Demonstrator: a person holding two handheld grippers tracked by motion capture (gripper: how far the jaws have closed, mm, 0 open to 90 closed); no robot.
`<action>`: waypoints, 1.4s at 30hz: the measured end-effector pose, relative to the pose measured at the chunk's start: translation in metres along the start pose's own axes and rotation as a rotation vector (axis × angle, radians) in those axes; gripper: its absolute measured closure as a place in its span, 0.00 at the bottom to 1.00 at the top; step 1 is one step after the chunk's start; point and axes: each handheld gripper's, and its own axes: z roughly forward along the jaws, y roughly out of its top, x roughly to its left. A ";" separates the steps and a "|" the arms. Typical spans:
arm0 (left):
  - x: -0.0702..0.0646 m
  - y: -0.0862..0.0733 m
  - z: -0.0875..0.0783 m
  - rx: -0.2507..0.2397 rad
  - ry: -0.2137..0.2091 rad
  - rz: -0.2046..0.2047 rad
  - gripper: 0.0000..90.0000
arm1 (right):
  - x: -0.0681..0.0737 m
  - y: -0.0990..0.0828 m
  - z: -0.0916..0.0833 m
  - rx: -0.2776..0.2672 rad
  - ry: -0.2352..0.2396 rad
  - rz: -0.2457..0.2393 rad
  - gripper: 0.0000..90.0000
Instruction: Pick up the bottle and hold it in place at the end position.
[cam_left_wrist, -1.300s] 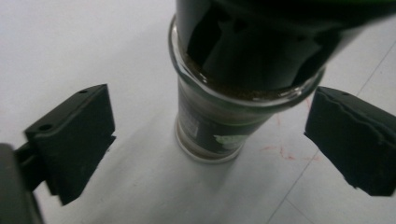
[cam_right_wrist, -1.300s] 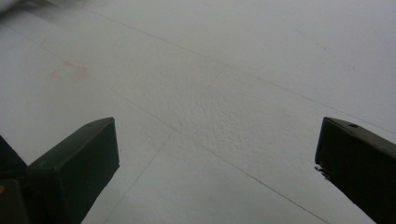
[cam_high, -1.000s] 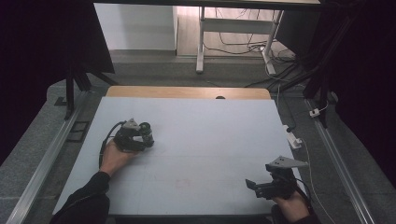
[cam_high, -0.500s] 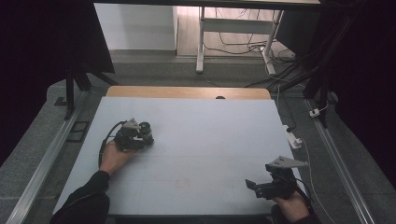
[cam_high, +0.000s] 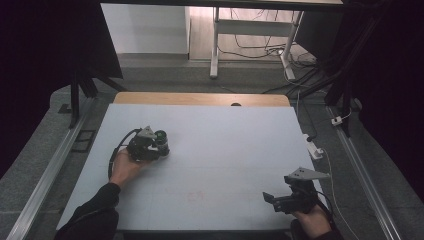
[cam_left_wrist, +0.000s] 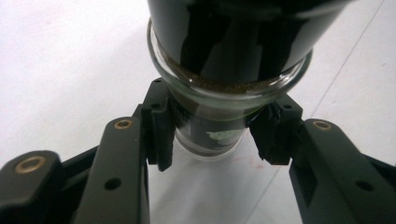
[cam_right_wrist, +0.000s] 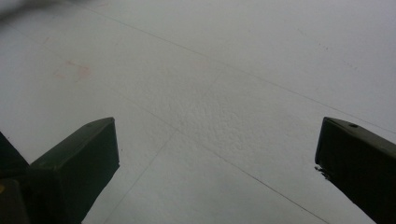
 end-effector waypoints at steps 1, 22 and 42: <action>-0.002 0.002 0.000 0.000 0.006 0.009 0.60 | 0.000 0.000 0.000 0.001 0.000 0.002 0.00; -0.032 0.053 0.003 -0.021 -0.068 0.012 0.60 | -0.001 0.000 0.001 0.006 0.006 0.005 0.00; -0.058 0.083 0.043 -0.011 -0.111 0.104 0.60 | -0.001 0.000 0.001 0.008 0.009 0.007 0.00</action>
